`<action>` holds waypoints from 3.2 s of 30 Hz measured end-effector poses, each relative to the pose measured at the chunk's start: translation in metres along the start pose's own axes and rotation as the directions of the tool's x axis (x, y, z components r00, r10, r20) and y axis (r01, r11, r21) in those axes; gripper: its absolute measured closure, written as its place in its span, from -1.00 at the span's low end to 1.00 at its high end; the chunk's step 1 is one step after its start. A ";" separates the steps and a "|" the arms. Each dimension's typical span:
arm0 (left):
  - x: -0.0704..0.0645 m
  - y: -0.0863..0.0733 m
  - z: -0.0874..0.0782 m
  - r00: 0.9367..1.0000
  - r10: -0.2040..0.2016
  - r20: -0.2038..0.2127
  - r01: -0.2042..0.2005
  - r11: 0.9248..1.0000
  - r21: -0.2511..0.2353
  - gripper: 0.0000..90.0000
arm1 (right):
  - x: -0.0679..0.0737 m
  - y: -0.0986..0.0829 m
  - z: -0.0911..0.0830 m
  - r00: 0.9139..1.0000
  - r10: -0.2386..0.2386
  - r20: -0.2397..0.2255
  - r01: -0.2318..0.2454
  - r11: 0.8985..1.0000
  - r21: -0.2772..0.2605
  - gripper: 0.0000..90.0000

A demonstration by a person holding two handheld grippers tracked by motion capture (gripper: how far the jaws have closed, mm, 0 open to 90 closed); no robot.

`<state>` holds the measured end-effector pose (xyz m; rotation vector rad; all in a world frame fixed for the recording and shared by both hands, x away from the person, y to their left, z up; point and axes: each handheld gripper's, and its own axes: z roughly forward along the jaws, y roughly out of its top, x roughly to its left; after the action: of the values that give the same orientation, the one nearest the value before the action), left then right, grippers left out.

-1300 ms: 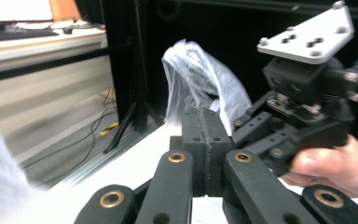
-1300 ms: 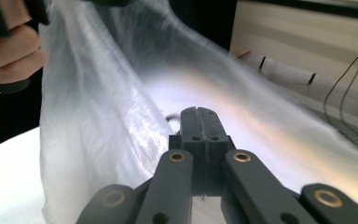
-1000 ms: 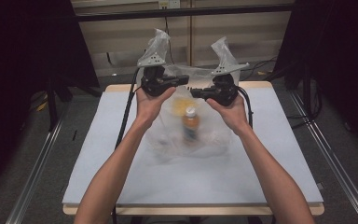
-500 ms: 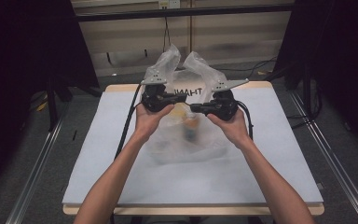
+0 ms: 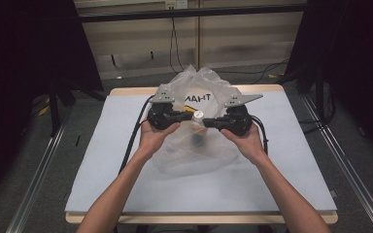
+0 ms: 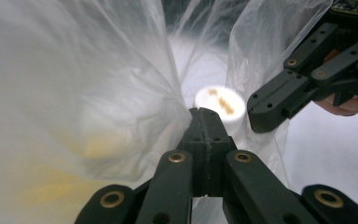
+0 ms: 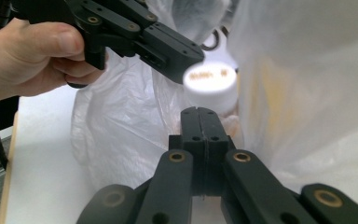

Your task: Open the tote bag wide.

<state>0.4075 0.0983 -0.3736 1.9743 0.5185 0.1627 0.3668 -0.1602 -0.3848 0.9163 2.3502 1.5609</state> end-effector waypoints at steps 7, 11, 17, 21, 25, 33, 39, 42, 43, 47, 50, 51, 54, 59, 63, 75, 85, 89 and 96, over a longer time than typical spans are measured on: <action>0.007 -0.020 0.003 0.999 -0.041 0.010 0.040 0.999 0.008 1.00 | -0.004 -0.015 0.002 1.000 0.002 0.011 -0.002 1.000 -0.029 1.00; 0.011 -0.032 0.005 0.998 -0.061 0.013 0.061 0.998 0.023 1.00 | -0.006 -0.023 0.003 1.000 0.019 0.006 -0.019 0.999 -0.035 1.00; 0.012 -0.040 0.007 0.998 -0.066 0.007 0.065 0.997 0.037 1.00 | -0.008 -0.033 0.003 0.999 0.033 0.003 -0.033 0.999 -0.017 1.00; 0.010 -0.051 0.015 0.999 -0.050 0.015 0.049 0.995 0.085 1.00 | -0.010 -0.041 0.005 0.999 0.037 0.018 -0.037 0.999 0.015 1.00; 0.013 -0.065 0.027 0.999 -0.046 0.014 0.044 0.988 0.148 1.00 | -0.017 -0.055 0.013 0.998 0.055 0.044 -0.058 0.996 0.070 1.00; 0.016 -0.080 0.032 0.997 -0.075 0.024 0.070 0.984 0.165 1.00 | -0.037 -0.078 0.021 0.990 0.118 0.073 -0.125 0.988 0.090 1.00; 0.013 -0.084 0.037 0.997 -0.076 0.030 0.069 0.980 0.188 1.00 | -0.035 -0.081 0.024 0.991 0.118 0.065 -0.125 0.986 0.110 1.00; 0.014 -0.094 0.041 0.996 -0.080 0.026 0.072 0.974 0.215 1.00 | -0.035 -0.086 0.028 0.991 0.110 0.075 -0.120 0.982 0.148 1.00; 0.014 -0.094 0.041 0.996 -0.080 0.026 0.072 0.974 0.215 1.00 | -0.035 -0.087 0.028 0.990 0.116 0.077 -0.126 0.980 0.154 1.00; 0.018 -0.103 0.042 0.998 -0.065 0.011 0.060 0.959 0.277 1.00 | -0.038 -0.091 0.033 0.988 0.123 0.090 -0.140 0.968 0.209 1.00; 0.021 -0.106 0.038 0.996 -0.092 0.012 0.085 0.959 0.270 1.00 | -0.039 -0.094 0.033 0.986 0.134 0.095 -0.153 0.960 0.233 1.00; 0.022 -0.107 0.037 0.996 -0.088 0.007 0.083 0.959 0.270 1.00 | -0.041 -0.097 0.033 0.986 0.143 0.090 -0.161 0.958 0.237 1.00; 0.024 -0.108 0.028 0.997 -0.080 -0.012 0.080 0.951 0.300 1.00 | -0.043 -0.097 0.029 0.985 0.140 0.098 -0.160 0.956 0.246 1.00; 0.033 -0.121 -0.001 0.993 -0.107 -0.044 0.115 0.949 0.292 1.00 | -0.043 -0.100 0.018 0.983 0.138 0.119 -0.166 0.949 0.268 1.00; 0.035 -0.126 -0.013 0.993 -0.108 -0.042 0.115 0.950 0.290 1.00 | -0.043 -0.106 0.004 0.981 0.146 0.126 -0.175 0.949 0.261 1.00; 0.024 -0.113 -0.032 0.992 -0.124 0.003 0.122 0.982 0.142 1.00 | -0.016 -0.091 -0.025 0.991 0.120 0.056 -0.125 0.988 0.096 1.00; 0.020 -0.099 -0.039 0.991 -0.128 0.025 0.127 0.990 0.059 1.00 | -0.003 -0.083 -0.071 0.990 0.105 0.098 -0.106 0.994 0.002 1.00; 0.019 -0.099 -0.036 0.992 -0.126 0.025 0.125 0.991 0.057 1.00 | -0.008 -0.086 -0.086 0.984 0.129 0.124 -0.127 0.992 -0.020 1.00; 0.021 -0.090 -0.033 0.991 -0.129 0.021 0.128 0.991 0.025 1.00 | -0.012 -0.066 -0.094 0.985 0.119 0.123 -0.110 0.991 -0.078 1.00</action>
<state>0.3895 0.1677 -0.4408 1.9564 0.6338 0.0539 0.3068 -0.2570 -0.4038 1.1183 2.1757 1.5654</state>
